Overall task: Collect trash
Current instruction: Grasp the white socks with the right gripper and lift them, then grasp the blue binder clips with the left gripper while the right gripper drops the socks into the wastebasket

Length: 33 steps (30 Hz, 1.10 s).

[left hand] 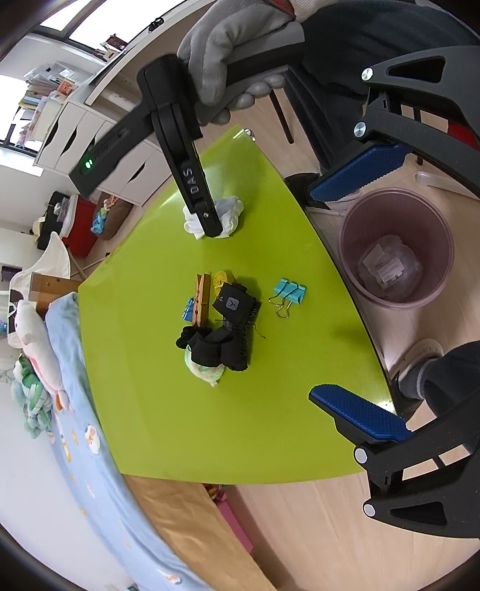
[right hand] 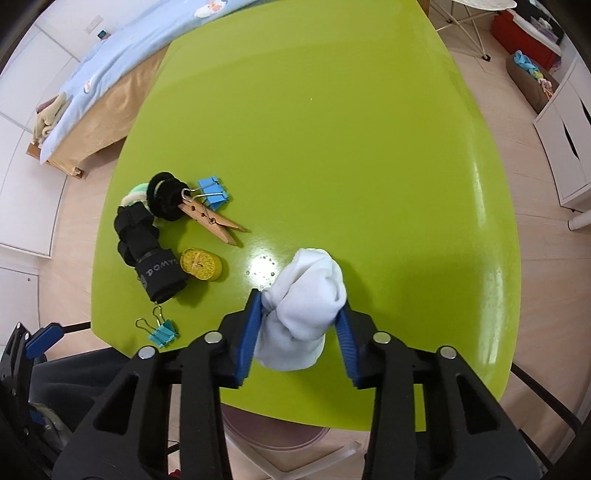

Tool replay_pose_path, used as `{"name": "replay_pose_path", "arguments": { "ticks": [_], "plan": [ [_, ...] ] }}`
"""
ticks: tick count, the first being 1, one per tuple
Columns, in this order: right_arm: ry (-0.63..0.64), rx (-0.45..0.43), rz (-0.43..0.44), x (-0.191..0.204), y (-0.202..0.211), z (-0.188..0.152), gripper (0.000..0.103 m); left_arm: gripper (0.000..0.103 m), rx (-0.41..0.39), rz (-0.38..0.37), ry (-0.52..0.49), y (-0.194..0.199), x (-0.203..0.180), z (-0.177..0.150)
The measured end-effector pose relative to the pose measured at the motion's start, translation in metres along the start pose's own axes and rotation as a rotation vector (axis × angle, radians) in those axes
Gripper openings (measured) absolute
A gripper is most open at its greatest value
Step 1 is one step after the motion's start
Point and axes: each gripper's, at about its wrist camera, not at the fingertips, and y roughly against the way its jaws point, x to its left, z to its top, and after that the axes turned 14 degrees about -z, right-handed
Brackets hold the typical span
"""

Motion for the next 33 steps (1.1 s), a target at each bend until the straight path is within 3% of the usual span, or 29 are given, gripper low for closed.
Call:
{"name": "replay_pose_path", "arguments": {
  "ticks": [16,18,20,21,29,33],
  "plan": [
    [0.029,-0.09,0.096,-0.014,0.054,-0.034,0.037,0.093,0.098,-0.01,-0.006,-0.047,0.014,0.022],
    [0.032,-0.09,0.1,-0.013,0.054,-0.036,0.037,0.074,0.116,-0.023,0.002,-0.054,0.017,0.023],
    [0.035,-0.09,0.101,-0.013,0.054,-0.037,0.037,0.064,0.125,-0.026,0.008,-0.059,0.019,0.024],
    [0.036,-0.09,0.102,-0.012,0.053,-0.037,0.037,0.054,0.13,-0.035,0.015,-0.062,0.021,0.023],
    [0.04,-0.089,0.1,-0.012,0.051,-0.041,0.037,0.015,0.135,-0.063,0.047,-0.068,0.029,0.019],
    [0.046,-0.092,0.102,-0.01,0.05,-0.043,0.037,0.007,0.124,-0.081,0.042,-0.066,0.026,0.019]
  ]
}}
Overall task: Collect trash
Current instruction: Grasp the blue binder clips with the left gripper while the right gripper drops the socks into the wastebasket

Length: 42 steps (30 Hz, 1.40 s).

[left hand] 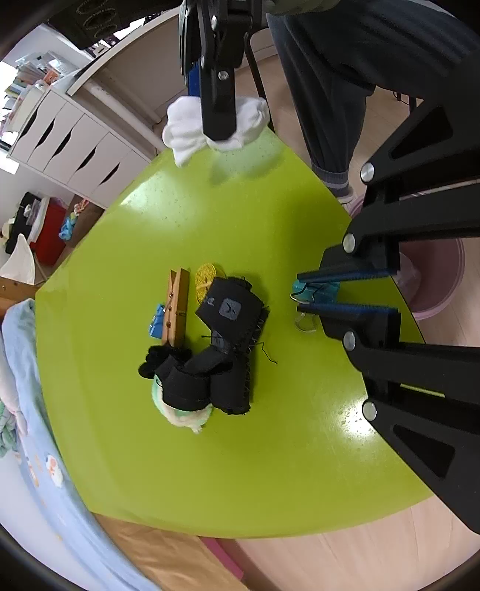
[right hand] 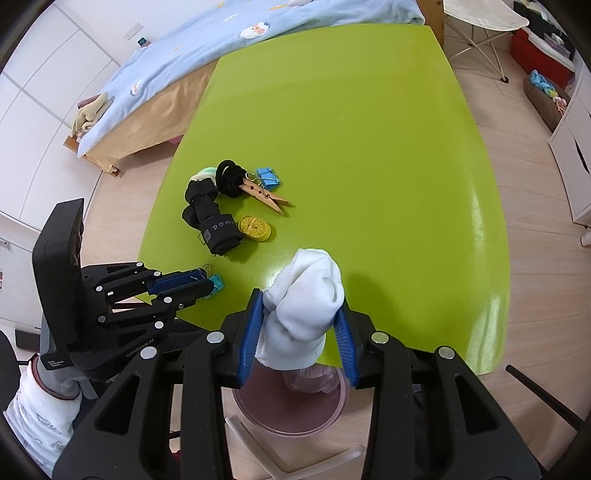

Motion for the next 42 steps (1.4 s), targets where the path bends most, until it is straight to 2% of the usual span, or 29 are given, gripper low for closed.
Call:
{"name": "replay_pose_path", "arguments": {
  "ticks": [5,17,24,30,36,40,42],
  "plan": [
    [0.017,-0.027,-0.002,0.006,0.006,-0.005,0.037,0.001,-0.019,0.006,-0.018,0.01,-0.008,-0.002],
    [0.09,-0.136,-0.009,0.026,0.049,-0.034,0.037,0.001,-0.127,0.02,-0.072,0.067,-0.044,-0.025],
    [0.16,-0.178,-0.023,0.04,0.071,-0.064,0.037,0.001,-0.158,0.014,-0.082,0.08,-0.064,-0.044],
    [0.223,-0.174,-0.021,0.055,0.073,-0.089,0.037,0.001,-0.179,0.017,-0.082,0.092,-0.076,-0.066],
    [0.268,-0.134,0.001,0.066,0.063,-0.114,0.037,0.001,-0.183,0.024,-0.08,0.098,-0.082,-0.083],
    [0.274,-0.111,0.024,0.069,0.056,-0.124,0.038,0.001,-0.178,0.018,-0.075,0.099,-0.082,-0.09],
    [0.273,-0.104,0.04,0.07,0.054,-0.125,0.041,0.001,-0.175,0.014,-0.075,0.099,-0.083,-0.092]
  ]
}}
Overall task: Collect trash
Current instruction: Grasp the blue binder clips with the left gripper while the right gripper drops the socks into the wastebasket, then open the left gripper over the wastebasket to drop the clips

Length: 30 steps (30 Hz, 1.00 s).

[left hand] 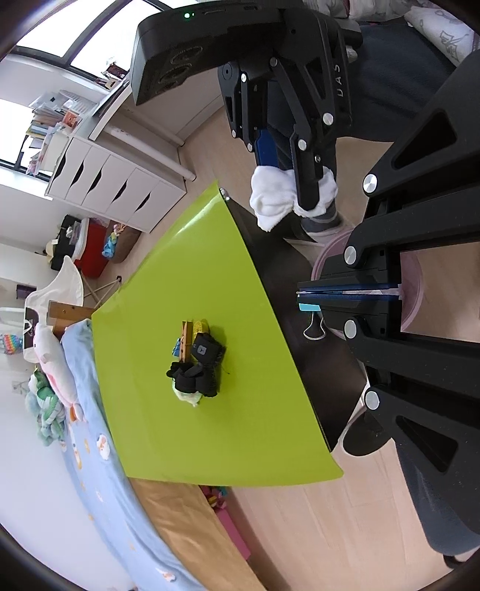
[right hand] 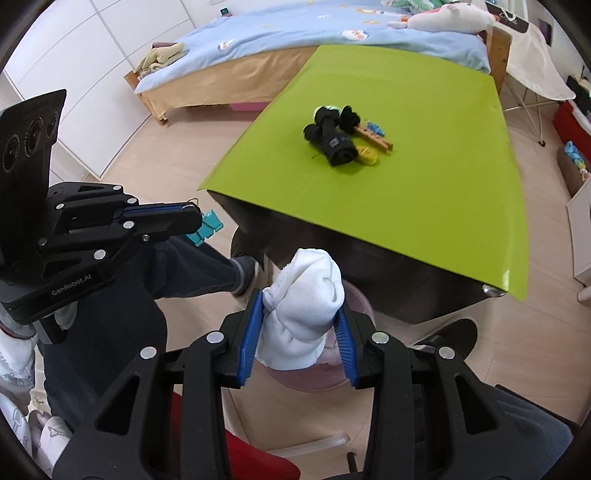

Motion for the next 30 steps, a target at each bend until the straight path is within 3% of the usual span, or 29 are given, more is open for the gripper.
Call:
{"name": "replay_pose_path", "arguments": {
  "ticks": [1,6,8,19,22,24,25,27,30],
  "plan": [
    [-0.003,0.003,0.008,0.0,-0.001,0.0,0.043,0.001,0.001,-0.002,0.0,0.0,0.0,-0.001],
    [-0.016,-0.009,-0.005,-0.002,0.002,0.0,0.085,0.001,0.006,-0.007,-0.006,-0.001,-0.002,-0.002],
    [-0.035,-0.02,-0.012,-0.006,0.005,-0.001,0.093,0.001,0.011,-0.013,-0.008,-0.002,-0.004,-0.003],
    [-0.107,-0.063,-0.087,-0.035,0.028,-0.006,0.096,0.001,0.058,-0.061,-0.041,-0.018,-0.019,-0.006],
    [-0.119,-0.068,-0.089,-0.04,0.031,-0.007,0.097,0.015,0.069,-0.069,-0.038,-0.022,-0.02,-0.006],
    [-0.124,-0.071,-0.09,-0.042,0.032,-0.008,0.097,0.056,0.066,-0.069,-0.029,-0.024,-0.018,-0.007],
    [-0.126,-0.071,-0.09,-0.043,0.032,-0.009,0.098,0.062,0.064,-0.07,-0.024,-0.024,-0.017,-0.007],
    [-0.126,-0.071,-0.091,-0.044,0.032,-0.009,0.099,0.087,0.057,-0.061,-0.017,-0.023,-0.016,-0.007],
    [-0.13,-0.071,-0.091,-0.044,0.031,-0.009,0.1,0.093,0.05,-0.052,-0.005,-0.022,-0.013,-0.007]
  ]
}}
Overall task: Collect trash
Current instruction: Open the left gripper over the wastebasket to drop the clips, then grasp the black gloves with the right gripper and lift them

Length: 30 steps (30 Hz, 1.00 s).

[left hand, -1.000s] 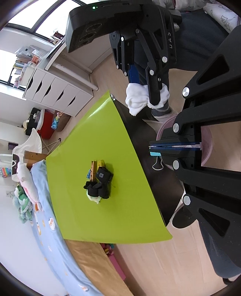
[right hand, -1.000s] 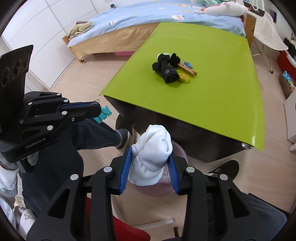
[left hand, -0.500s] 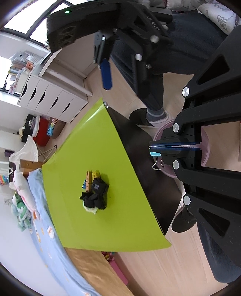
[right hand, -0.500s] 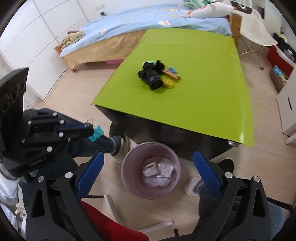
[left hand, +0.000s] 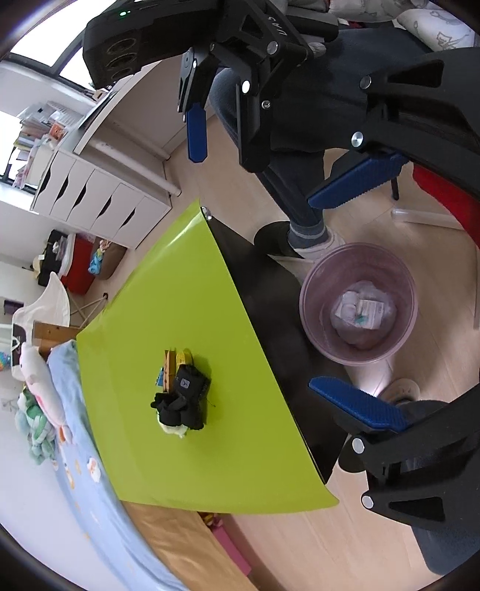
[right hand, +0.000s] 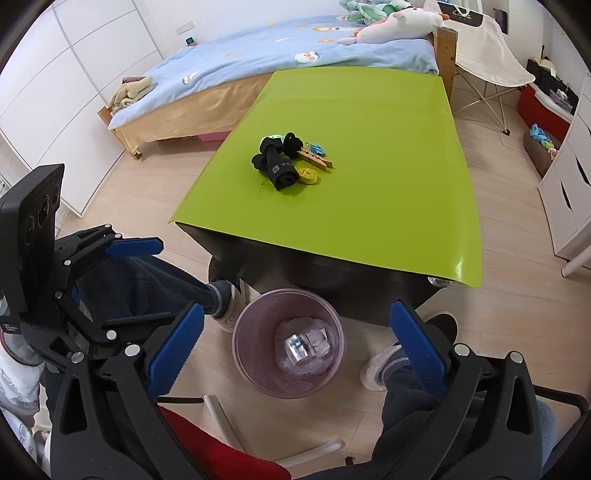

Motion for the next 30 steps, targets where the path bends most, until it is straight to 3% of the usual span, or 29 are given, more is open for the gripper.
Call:
{"name": "replay_pose_path", "arguments": {
  "ticks": [19,30],
  "plan": [
    [0.012,-0.009,0.019,0.007,-0.009,0.013,0.1,0.096,-0.048,0.07,0.046,0.011,0.022,0.012],
    [0.109,-0.037,0.014,0.023,-0.027,0.068,0.1,0.096,-0.08,0.107,0.05,0.018,0.043,0.03]
  ]
}}
